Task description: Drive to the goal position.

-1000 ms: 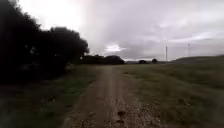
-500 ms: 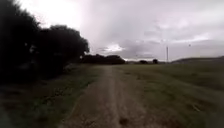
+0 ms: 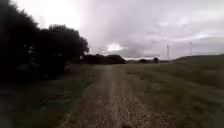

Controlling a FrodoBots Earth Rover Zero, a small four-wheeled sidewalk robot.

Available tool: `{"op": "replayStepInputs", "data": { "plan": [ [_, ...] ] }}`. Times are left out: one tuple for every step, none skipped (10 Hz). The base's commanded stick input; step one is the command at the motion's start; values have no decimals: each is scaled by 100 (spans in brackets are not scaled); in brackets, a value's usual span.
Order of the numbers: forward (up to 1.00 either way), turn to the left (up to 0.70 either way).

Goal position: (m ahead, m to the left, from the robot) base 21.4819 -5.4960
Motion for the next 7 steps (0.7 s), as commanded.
{"op": "replayStepInputs", "data": {
  "plan": [
    [64, 0],
    [70, 0],
    [70, 0],
    [70, 0],
    [70, 0],
    [70, 0],
    [70, 0]
  ]
}}
